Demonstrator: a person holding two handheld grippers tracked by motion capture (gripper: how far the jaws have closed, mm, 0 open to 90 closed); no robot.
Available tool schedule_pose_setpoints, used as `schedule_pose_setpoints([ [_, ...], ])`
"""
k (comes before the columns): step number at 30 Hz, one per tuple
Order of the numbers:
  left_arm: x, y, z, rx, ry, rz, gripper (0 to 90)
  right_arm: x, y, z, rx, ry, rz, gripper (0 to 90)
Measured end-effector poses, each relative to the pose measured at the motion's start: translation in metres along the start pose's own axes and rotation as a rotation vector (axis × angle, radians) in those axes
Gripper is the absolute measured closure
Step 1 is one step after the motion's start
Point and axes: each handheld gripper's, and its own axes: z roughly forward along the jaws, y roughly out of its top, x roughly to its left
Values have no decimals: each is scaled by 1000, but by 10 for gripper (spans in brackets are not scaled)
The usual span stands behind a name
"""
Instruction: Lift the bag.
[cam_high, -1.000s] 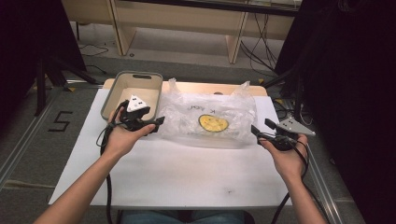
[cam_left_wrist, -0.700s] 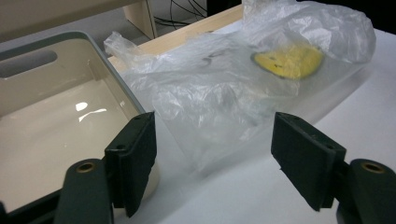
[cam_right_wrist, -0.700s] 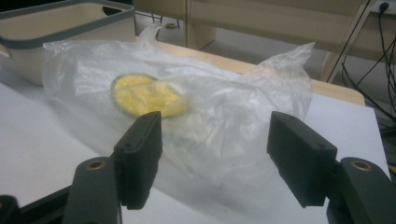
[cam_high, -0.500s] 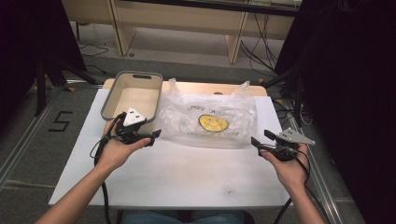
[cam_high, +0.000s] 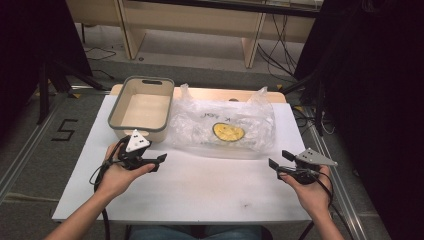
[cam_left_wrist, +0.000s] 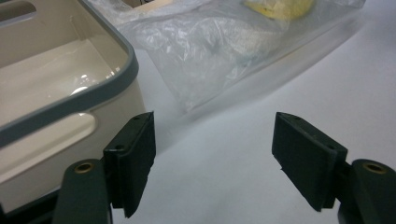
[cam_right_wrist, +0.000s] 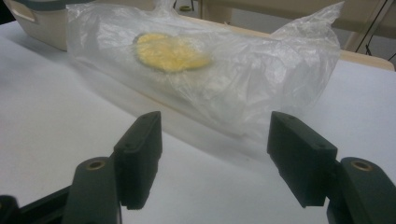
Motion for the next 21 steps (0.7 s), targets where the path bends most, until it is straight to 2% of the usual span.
schedule_pose_setpoints([
  [8,-3,-17,-3,-13,11,0,301,2,-9,-7,-8,11,12,365],
  [11,-5,-21,-2,-17,3,-6,299,3,-12,-7,-7,15,17,365],
  [21,-6,-30,2,8,6,-7,283,6,-16,-7,-13,25,25,365],
])
